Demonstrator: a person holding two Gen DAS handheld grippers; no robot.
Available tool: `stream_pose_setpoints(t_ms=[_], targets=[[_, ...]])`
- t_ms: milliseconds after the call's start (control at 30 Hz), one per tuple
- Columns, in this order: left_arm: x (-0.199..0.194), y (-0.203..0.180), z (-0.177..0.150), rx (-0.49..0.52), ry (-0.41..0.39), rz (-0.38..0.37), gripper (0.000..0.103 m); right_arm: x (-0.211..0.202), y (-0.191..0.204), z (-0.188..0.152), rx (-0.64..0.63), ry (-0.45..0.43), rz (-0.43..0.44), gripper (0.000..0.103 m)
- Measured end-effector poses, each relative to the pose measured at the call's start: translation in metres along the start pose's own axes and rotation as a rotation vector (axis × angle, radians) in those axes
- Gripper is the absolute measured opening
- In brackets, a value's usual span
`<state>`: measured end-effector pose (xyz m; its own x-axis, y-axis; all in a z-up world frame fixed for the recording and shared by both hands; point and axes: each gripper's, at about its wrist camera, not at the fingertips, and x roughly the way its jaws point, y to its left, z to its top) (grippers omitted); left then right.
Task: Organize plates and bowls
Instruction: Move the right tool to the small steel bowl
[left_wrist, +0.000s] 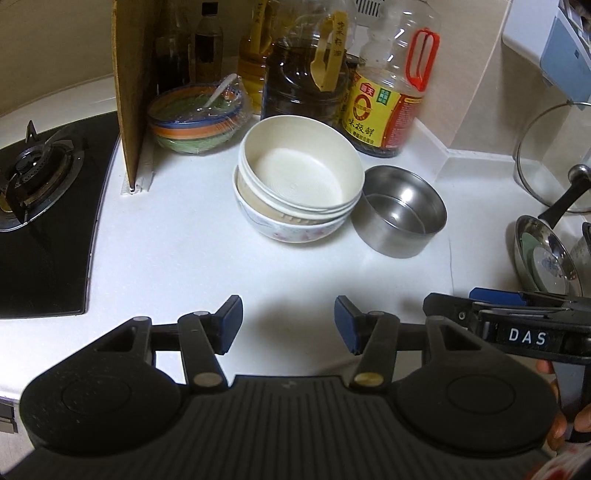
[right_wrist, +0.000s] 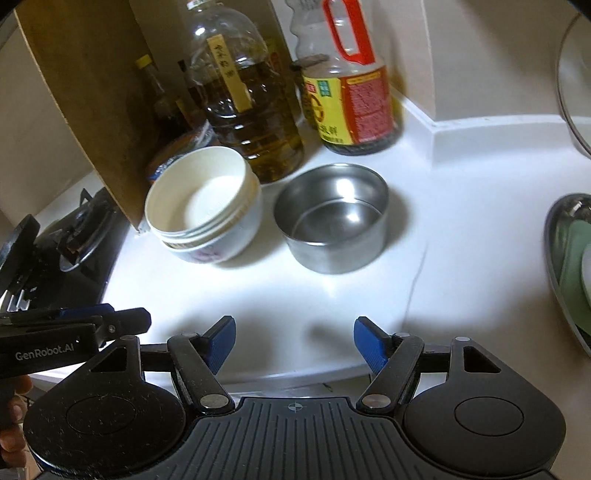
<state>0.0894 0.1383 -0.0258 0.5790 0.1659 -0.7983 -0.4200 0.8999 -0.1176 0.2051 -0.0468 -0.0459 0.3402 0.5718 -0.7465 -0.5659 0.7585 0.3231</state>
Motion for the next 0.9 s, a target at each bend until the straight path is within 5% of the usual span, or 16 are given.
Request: stream_pose_setpoints(t_ms=[900], targets=[[0.027, -0.050, 0.006, 0.025, 0.000, -0.068, 0.051, -0.005, -0.046, -0.006, 0.112, -0.006, -0.095, 0.071]])
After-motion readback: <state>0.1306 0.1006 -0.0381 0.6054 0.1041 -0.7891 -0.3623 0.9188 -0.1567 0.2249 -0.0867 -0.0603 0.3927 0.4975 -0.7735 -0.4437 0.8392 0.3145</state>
